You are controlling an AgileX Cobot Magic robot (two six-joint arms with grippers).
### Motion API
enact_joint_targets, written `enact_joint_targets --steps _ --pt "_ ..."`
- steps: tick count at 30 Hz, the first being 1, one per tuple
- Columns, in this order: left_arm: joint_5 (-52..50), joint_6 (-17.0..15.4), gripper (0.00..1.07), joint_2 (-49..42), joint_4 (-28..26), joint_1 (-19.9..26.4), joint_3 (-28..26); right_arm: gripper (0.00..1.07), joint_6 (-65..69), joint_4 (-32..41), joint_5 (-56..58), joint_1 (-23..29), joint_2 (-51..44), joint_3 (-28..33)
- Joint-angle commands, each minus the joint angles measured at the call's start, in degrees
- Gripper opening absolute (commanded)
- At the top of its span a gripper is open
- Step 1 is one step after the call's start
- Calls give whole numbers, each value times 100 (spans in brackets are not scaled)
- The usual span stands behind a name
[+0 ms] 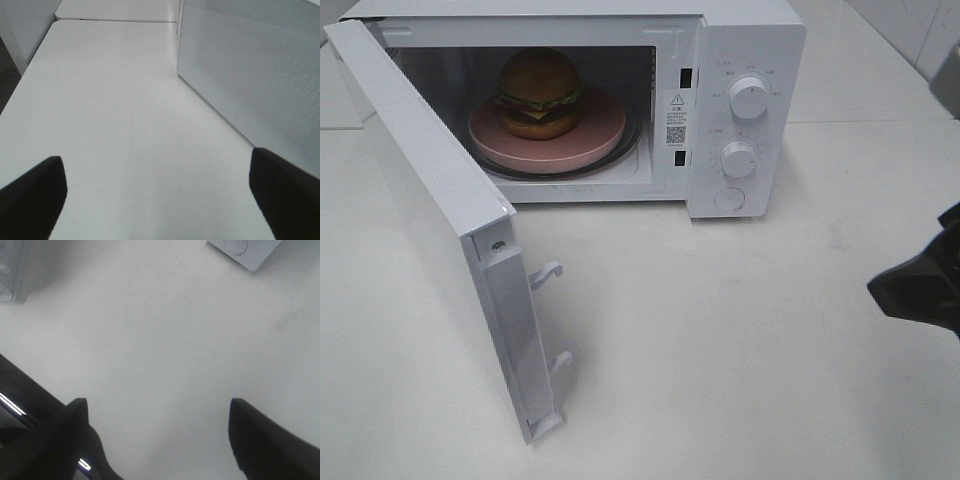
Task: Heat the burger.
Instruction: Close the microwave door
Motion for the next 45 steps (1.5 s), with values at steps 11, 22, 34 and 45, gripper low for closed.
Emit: enact_joint_targets --steps 11,22,34,45 --pt "-52 6 91 -34 -34 -23 17 76 155 189 1060 11 -1003 23" --pt "-52 6 91 -34 -34 -23 17 76 183 183 1140 -281 -1587 80" --pt "-52 6 91 -34 -34 -23 17 76 183 189 900 -1564 -2326 854" --pt "-52 6 91 -34 -34 -23 17 76 183 229 659 -2693 -3392 1192"
